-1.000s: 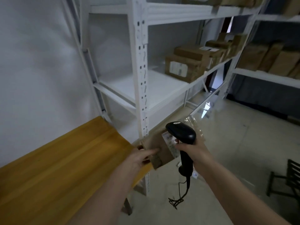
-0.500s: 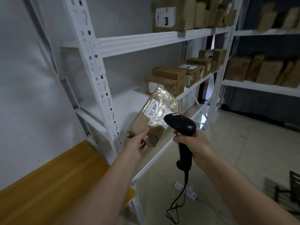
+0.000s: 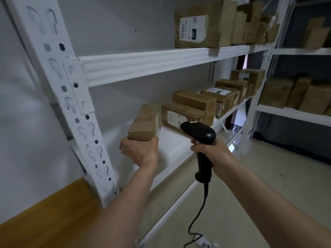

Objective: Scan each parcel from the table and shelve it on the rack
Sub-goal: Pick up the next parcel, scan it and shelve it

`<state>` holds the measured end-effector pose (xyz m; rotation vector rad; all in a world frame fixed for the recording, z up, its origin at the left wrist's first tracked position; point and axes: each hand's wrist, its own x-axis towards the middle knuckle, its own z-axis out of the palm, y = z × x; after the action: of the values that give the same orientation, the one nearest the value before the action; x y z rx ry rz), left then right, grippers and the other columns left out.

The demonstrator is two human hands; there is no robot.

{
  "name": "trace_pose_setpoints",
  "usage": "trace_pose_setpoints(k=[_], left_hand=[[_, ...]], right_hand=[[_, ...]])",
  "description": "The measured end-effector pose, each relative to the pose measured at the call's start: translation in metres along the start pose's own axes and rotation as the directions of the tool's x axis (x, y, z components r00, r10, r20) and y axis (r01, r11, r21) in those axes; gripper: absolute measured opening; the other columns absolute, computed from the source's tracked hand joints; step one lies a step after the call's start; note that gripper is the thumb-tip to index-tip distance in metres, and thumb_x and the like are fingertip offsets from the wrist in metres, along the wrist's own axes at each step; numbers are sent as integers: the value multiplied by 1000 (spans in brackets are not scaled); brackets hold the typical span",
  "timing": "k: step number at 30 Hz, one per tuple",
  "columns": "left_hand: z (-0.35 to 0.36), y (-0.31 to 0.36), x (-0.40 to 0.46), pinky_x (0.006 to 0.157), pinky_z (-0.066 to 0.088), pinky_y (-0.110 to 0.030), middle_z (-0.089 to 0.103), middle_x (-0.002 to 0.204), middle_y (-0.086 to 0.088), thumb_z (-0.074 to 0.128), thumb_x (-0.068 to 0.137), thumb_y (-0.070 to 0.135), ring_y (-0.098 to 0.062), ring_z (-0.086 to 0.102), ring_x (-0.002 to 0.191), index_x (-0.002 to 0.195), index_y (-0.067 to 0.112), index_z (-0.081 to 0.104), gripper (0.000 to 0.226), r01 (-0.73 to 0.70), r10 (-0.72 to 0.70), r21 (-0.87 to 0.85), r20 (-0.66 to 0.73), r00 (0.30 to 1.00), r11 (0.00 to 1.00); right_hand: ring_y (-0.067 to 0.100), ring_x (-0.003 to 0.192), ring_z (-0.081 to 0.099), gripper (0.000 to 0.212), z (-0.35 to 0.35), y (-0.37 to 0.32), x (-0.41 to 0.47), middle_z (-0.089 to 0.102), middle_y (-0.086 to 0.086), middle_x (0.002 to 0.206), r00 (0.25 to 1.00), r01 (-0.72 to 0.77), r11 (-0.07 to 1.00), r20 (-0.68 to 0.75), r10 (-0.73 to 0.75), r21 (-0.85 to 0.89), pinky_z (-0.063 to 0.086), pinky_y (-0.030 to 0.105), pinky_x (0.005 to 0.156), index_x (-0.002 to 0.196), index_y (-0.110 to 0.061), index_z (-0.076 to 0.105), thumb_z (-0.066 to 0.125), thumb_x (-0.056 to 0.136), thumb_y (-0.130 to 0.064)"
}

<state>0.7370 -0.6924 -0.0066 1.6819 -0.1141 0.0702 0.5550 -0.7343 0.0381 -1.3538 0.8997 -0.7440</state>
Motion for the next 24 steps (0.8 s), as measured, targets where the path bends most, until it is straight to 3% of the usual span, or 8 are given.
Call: trace_pose_setpoints(k=[3,6,11,15,18,20,24], left_hand=[[33,-6,0,93,45,-45,37,127,-16,87,54,20,-33,36,116,124,6,37,87,-114,110,129,35,993,985],[60,-14,-11,94,45,-44,27,138,-16,90,57,25,-33,31,124,143,11,21,112,-169,117,270,201,973,948],[92,-20,-16,92,48,-43,17,151,-8,90,60,28,-33,39,129,148,24,11,119,-240,158,255,304,940,937],[107,-20,-16,96,48,-43,31,152,-3,85,68,33,-31,50,125,144,31,25,97,-339,225,273,375,899,900],[124,-10,-20,86,53,-38,54,131,-1,81,73,33,-26,61,107,128,34,40,69,-374,243,287,404,882,882],[137,-2,-22,79,55,-37,60,119,0,77,76,31,-26,64,100,116,35,44,52,-394,250,317,410,877,863],[147,-1,-23,80,53,-36,62,116,-1,75,80,28,-26,63,100,116,33,44,48,-416,253,350,425,869,840]], right_hand=[[25,89,59,21,-1,-1,28,65,4,88,1000,-23,1000,3,23,0,47,39,85,91,-15,66,73,76,-2],[23,89,60,23,-5,2,50,66,2,89,999,-48,999,-1,48,17,46,36,81,93,-14,66,73,75,-1],[28,91,60,26,-15,5,84,63,13,95,999,-47,999,25,47,-4,49,37,80,91,-18,62,74,74,-3],[29,89,60,25,-24,3,108,62,16,94,996,-61,998,71,62,-10,50,37,77,91,-14,60,73,75,-1],[30,86,60,22,-33,0,123,61,20,91,990,-59,998,123,62,-29,50,41,82,93,-8,63,71,74,2],[28,82,59,21,-40,-3,132,60,17,86,988,-58,998,144,62,-30,50,41,79,91,-6,64,70,74,3],[26,86,61,26,-54,-6,149,63,13,89,979,-64,998,195,66,-16,50,37,78,97,-9,64,71,74,0]])
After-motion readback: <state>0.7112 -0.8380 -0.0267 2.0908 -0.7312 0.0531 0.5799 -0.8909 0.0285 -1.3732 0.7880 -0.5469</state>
